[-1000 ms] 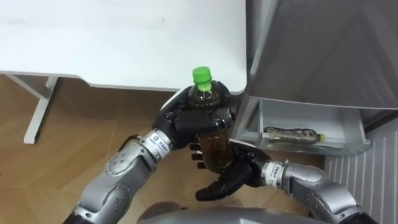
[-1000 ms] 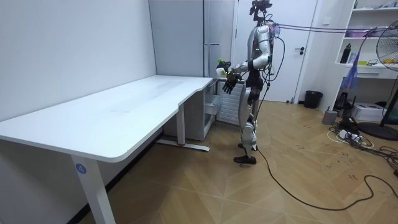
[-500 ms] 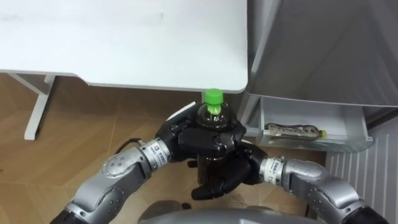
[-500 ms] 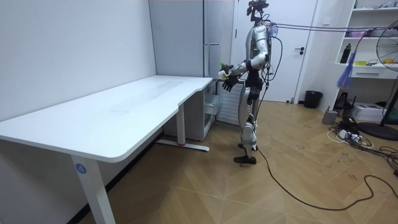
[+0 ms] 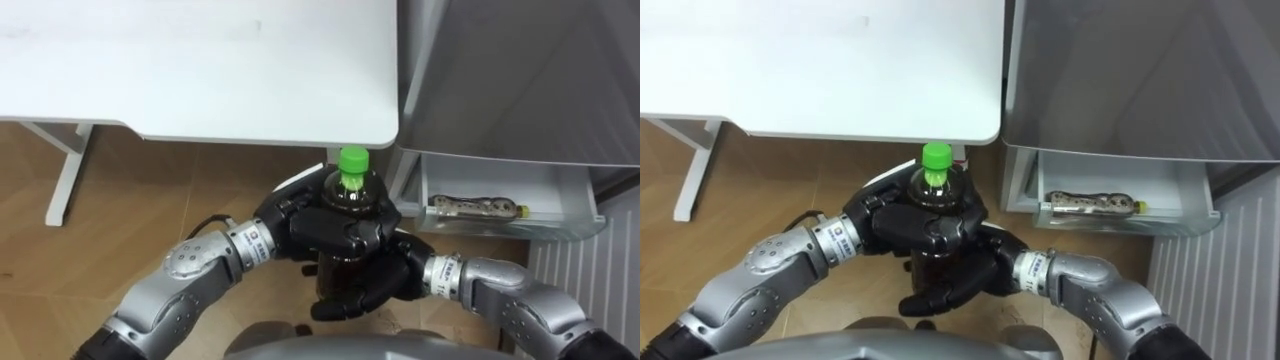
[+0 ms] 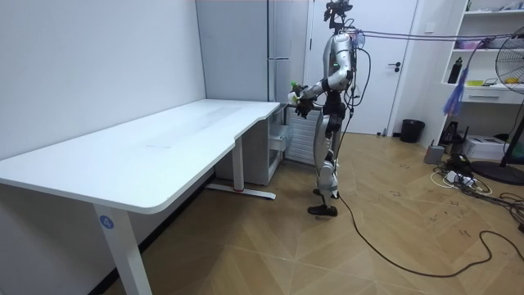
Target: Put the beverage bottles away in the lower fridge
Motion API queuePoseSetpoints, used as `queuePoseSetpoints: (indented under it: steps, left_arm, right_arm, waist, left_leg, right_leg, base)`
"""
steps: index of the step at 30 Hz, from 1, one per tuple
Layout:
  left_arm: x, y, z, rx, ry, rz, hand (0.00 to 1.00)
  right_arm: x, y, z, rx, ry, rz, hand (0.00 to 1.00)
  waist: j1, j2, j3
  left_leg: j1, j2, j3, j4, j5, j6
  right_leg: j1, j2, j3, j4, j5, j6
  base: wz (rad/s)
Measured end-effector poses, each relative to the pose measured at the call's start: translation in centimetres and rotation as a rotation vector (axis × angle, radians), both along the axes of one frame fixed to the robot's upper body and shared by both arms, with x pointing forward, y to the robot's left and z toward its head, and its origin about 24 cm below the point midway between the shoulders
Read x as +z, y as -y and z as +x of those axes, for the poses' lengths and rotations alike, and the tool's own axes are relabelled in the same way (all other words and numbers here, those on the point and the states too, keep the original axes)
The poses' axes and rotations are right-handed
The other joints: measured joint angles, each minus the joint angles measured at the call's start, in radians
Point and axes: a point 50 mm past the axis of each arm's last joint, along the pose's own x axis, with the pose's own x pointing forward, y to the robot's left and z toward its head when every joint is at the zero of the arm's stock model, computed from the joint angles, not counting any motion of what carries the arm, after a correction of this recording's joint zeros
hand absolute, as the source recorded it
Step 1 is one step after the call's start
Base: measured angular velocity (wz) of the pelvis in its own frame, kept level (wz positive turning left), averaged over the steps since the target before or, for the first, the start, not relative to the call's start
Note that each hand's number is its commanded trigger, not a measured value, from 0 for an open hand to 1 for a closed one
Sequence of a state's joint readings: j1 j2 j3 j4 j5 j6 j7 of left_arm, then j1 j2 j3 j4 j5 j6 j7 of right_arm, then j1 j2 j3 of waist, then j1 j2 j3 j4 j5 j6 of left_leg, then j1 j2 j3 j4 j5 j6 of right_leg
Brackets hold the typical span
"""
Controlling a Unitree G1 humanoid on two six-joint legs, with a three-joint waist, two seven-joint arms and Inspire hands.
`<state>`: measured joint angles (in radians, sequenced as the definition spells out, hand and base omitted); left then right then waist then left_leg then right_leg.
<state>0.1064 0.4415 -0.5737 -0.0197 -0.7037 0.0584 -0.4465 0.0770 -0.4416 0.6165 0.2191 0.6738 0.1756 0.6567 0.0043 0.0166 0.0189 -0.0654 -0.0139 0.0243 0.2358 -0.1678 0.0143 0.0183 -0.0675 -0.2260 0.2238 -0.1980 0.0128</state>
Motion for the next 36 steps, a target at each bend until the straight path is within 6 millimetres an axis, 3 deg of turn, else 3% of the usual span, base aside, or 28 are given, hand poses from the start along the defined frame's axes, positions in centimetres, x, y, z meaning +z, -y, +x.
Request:
queuePoseSetpoints:
  steps: [7,14,15,16,17,25,36]
  left_arm:
    - [0.2,0.0,0.3,0.02,0.0,-0.023,1.0]
    - [0.5,-0.1,0.6,0.053,-0.025,-0.076,1.0]
    - [0.5,-0.1,0.6,0.055,-0.026,-0.078,0.9]
    - [0.5,-0.1,0.6,0.059,-0.029,-0.081,0.64]
    - [0.5,-0.1,0.6,0.063,-0.031,-0.081,0.0]
    - [0.6,-0.3,0.8,0.084,-0.024,-0.073,0.0]
    - [1.2,-0.2,1.2,0.106,0.034,-0.023,0.0]
  right_arm:
    - [0.3,-0.2,0.3,0.001,0.03,0.011,1.0]
    - [0.7,-0.3,0.7,0.008,0.085,0.02,1.0]
    - [0.7,-0.3,0.7,0.006,0.085,0.02,1.0]
    - [0.7,-0.3,0.7,0.005,0.086,0.02,1.0]
    - [0.7,-0.3,0.7,0.005,0.087,0.02,1.0]
    - [0.7,-0.4,0.7,0.0,0.089,0.022,1.0]
    - [0.6,-0.6,0.8,-0.012,0.085,0.037,1.0]
  waist:
    - [0.0,-0.003,-0.0043]
    - [0.003,-0.02,-0.0138]
    - [0.003,-0.022,-0.0144]
    - [0.002,-0.024,-0.0141]
    - [0.002,-0.026,-0.0136]
    - [0.003,-0.035,-0.0098]
    - [0.001,-0.028,-0.0065]
  left_leg:
    - [0.001,0.0,0.001,0.006,0.0,0.0]
    - [0.006,0.001,0.006,0.007,0.0,0.0]
    - [0.006,0.001,0.006,0.007,0.0,0.0]
    - [0.006,0.001,0.006,0.008,0.0,0.0]
    - [0.006,0.001,0.006,0.008,0.0,0.0]
    - [0.001,0.001,0.005,0.01,0.0,0.0]
    - [-0.001,0.0,-0.001,0.005,0.0,0.0]
  right_leg:
    - [0.001,0.0,0.0,0.004,0.0,0.0]
    - [0.002,-0.001,0.003,0.012,0.0,0.0]
    - [0.002,-0.001,0.003,0.013,0.0,0.0]
    - [0.002,-0.002,0.003,0.013,0.0,0.0]
    - [0.002,-0.002,0.003,0.013,0.0,0.0]
    - [0.0,-0.001,0.003,0.01,0.0,0.0]
    - [0.005,0.002,0.002,-0.003,0.0,0.0]
  base:
    - [0.0]
    - [-0.01]
    - [0.0]
    - [0.0]
    - [0.0]
    - [0.0]
    - [0.0]
